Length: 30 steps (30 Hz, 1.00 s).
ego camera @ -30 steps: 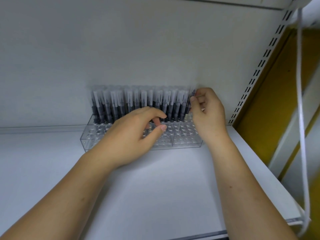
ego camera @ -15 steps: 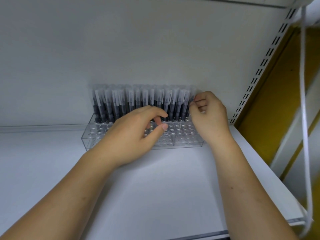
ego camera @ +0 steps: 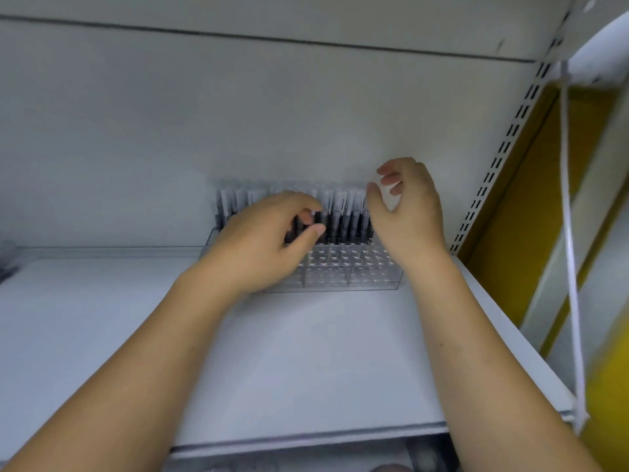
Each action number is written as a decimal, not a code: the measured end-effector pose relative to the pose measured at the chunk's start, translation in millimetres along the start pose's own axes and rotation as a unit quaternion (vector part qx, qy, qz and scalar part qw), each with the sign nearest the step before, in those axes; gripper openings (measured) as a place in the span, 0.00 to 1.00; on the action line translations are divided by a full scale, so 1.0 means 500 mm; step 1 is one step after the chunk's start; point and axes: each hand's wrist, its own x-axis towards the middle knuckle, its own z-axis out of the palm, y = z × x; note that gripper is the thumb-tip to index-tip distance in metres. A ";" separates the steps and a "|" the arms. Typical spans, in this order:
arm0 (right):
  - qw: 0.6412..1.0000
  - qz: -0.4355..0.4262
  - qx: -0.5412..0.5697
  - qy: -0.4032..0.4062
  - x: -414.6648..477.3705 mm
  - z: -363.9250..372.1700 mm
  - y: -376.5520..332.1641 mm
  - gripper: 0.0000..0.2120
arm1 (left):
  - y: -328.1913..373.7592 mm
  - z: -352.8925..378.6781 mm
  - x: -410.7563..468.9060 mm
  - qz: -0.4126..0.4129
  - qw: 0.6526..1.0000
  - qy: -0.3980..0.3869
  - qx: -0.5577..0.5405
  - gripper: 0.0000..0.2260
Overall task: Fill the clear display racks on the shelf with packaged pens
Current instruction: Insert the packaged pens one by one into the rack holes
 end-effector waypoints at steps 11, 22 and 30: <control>0.993 -0.085 -0.014 -0.077 -0.023 0.023 -0.219 0.10 | -0.107 -0.252 -0.178 -0.122 0.984 0.053 0.122 0.16; 0.944 -0.197 0.092 -0.247 -0.187 0.282 -0.535 0.11 | -0.293 -0.429 -0.426 -0.314 0.924 0.059 0.210 0.23; 0.929 -0.192 0.095 -0.301 -0.234 0.353 -0.597 0.10 | -0.399 -0.420 -0.446 -0.380 0.884 -0.034 0.271 0.33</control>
